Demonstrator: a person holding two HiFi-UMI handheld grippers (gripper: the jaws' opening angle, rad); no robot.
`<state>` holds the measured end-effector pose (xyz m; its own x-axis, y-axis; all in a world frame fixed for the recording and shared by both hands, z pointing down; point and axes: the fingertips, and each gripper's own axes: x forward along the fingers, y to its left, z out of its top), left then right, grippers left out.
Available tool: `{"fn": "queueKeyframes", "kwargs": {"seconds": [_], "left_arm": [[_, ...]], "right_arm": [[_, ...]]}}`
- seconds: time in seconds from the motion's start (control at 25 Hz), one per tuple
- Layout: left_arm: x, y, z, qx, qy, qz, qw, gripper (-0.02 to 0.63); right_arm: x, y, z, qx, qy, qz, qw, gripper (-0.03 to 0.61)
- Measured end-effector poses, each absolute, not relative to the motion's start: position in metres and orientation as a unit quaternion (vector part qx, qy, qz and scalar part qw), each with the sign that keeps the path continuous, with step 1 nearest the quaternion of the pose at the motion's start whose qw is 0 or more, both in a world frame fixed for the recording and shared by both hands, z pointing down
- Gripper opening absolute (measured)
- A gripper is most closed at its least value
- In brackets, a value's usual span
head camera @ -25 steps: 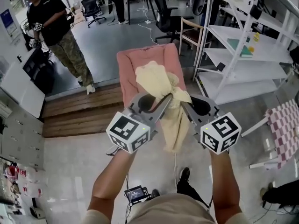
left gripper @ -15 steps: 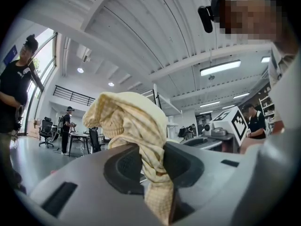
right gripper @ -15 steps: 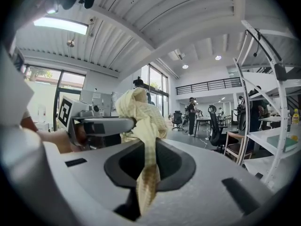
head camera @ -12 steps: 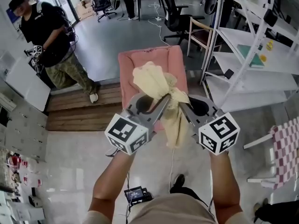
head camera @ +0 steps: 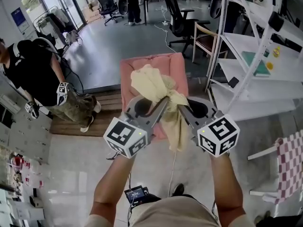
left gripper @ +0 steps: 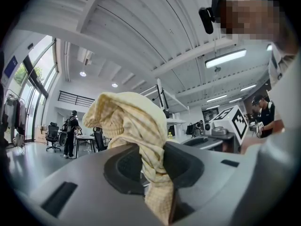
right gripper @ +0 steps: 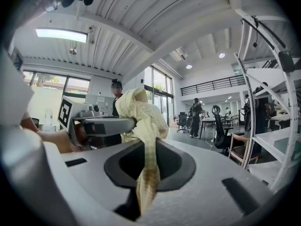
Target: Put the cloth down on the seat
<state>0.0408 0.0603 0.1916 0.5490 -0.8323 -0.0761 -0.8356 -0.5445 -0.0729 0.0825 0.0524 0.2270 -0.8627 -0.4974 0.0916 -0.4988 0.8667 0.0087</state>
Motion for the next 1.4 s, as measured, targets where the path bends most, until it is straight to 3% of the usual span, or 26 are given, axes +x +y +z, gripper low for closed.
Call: {"fn": "queueKeyframes", "kwargs": {"seconds": [0.64, 1.4], "left_arm": [[0.054, -0.027, 0.199, -0.897, 0.437, 0.026, 0.056, 0.098], [-0.048, -0.205, 0.196, -0.928, 0.364, 0.041, 0.067, 0.098]], "right_arm": [[0.096, -0.029, 0.235, 0.298, -0.953, 0.005, 0.052, 0.032], [-0.006, -0.199, 0.234, 0.380, -0.922, -0.002, 0.074, 0.032]]}}
